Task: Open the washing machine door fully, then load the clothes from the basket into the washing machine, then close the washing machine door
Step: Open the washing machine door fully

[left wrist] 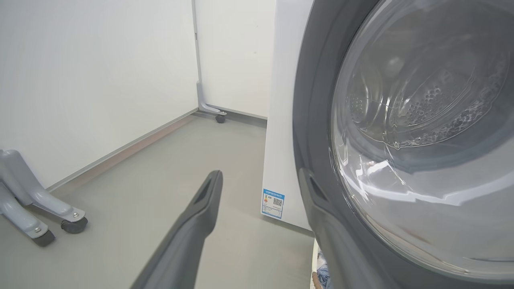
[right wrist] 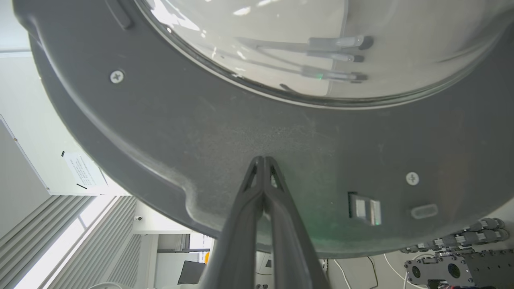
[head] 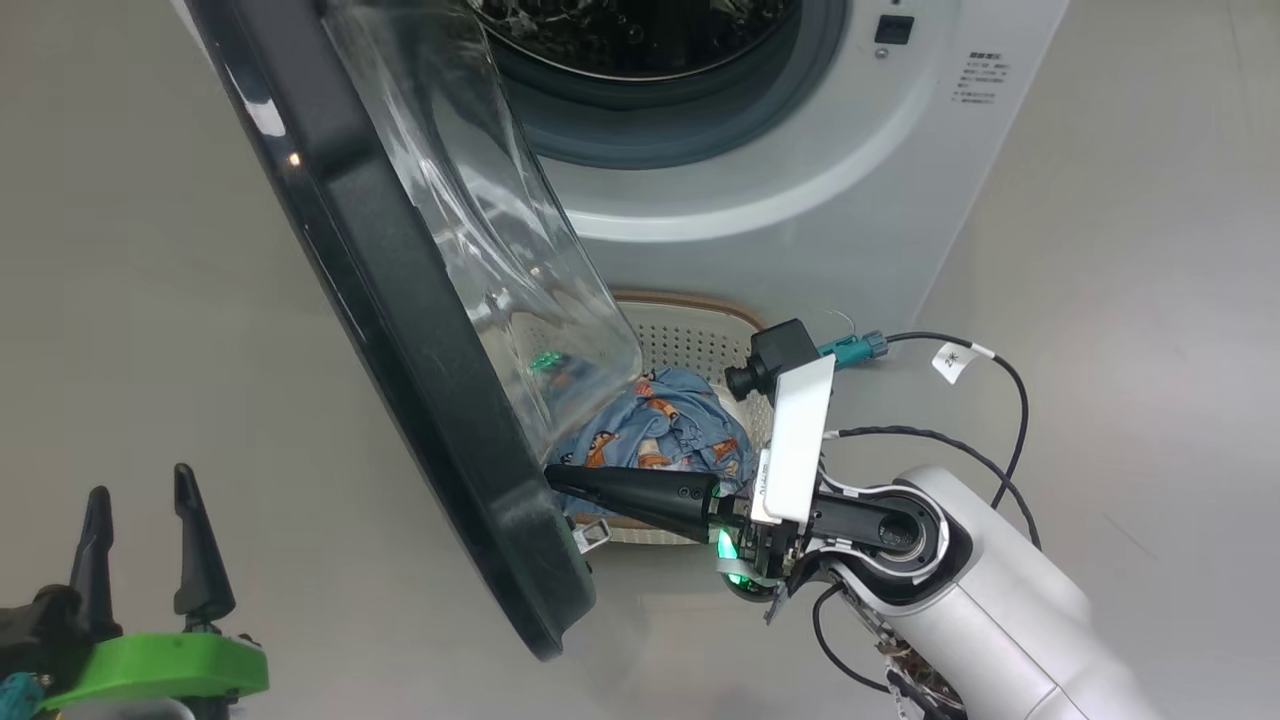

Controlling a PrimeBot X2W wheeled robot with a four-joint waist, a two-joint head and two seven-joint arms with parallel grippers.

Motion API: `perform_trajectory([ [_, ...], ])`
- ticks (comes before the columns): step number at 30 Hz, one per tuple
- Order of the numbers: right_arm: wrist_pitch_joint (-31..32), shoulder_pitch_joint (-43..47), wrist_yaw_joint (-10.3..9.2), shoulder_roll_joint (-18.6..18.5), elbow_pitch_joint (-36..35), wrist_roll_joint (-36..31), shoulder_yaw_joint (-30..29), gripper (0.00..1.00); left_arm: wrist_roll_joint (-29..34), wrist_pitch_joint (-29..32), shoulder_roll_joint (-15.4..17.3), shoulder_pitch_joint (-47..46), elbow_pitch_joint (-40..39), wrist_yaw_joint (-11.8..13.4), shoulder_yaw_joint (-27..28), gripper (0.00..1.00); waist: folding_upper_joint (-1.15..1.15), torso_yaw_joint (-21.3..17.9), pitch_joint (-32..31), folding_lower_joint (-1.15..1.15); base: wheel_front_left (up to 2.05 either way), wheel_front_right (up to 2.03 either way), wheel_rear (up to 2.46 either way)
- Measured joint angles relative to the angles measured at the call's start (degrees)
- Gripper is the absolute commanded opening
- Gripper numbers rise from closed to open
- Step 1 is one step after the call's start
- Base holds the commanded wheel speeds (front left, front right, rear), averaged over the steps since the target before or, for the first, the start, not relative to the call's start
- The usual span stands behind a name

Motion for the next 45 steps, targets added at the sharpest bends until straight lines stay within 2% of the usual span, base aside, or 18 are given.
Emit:
perform_trajectory([
  [12, -5.17, 1.35, 0.00, -0.01, 1.05, 1.47, 4.46, 0.00, -1.08, 0.00, 0.01, 2.11, -0.58, 0.86, -1.76, 1.00, 0.00, 4.57, -4.16, 0.00, 0.00, 0.00, 0.00],
  [22, -9.57, 1.63, 0.00, 0.24, 1.56, 0.85, 5.92, 0.00, -1.08, 0.00, 0.05, 4.19, -1.89, 2.09, 0.13, 1.00, 0.00, 5.02, -7.20, 0.00, 0.00, 0.00, 0.00],
  [23, -10.32, 1.59, 0.00, 0.34, 1.43, -0.13, 5.70, 0.17, -1.08, 0.00, 0.05, 4.47, -2.02, 2.11, 0.56, 1.00, 0.00, 4.77, -7.37, 0.00, 0.00, 0.00, 0.00],
  [25, -11.91, 1.56, 0.00, 0.43, 1.18, -3.31, 4.81, 0.76, -1.08, 0.00, 0.05, 4.82, -2.20, 2.55, 1.45, 1.00, 0.00, 4.20, -7.69, 0.00, 0.00, 0.00, 0.00],
  [26, -13.18, 1.52, 0.00, 0.44, 1.03, -5.39, 4.01, 1.00, -1.08, 0.00, 0.05, 4.93, -2.26, 2.68, 1.80, 1.00, 0.00, 3.90, -7.86, 0.00, 0.00, 0.00, 0.00],
  [31, -19.11, 1.05, 0.01, -0.59, -0.69, -14.97, 0.96, 1.00, -0.78, 0.00, 0.07, 5.42, -3.52, 3.10, 4.02, 1.00, 0.00, 2.04, -8.69, 0.00, 0.00, 0.00, 0.00],
  [34, -24.25, -0.48, 0.01, -4.64, -2.24, -23.24, 0.30, 1.00, -0.31, 0.00, 0.07, 6.26, -4.03, 3.31, 5.47, 1.00, 0.00, 0.63, -9.10, 0.00, 0.00, 0.00, 0.00],
  [39, -35.49, -2.52, 0.01, -13.80, -2.49, -39.87, 0.22, 1.00, 1.04, 0.00, 0.07, 7.31, -5.60, 3.44, 7.35, 1.00, 0.00, -2.05, -9.59, 0.00, 0.00, 0.00, 0.00],
  [45, -47.82, 0.36, 0.01, -17.31, 1.08, -49.68, 0.37, 1.00, 1.10, 0.00, 0.05, 9.10, -5.88, 3.44, 8.51, 1.00, 0.00, -5.61, -9.92, 0.00, 0.00, 0.00, 0.00],
])
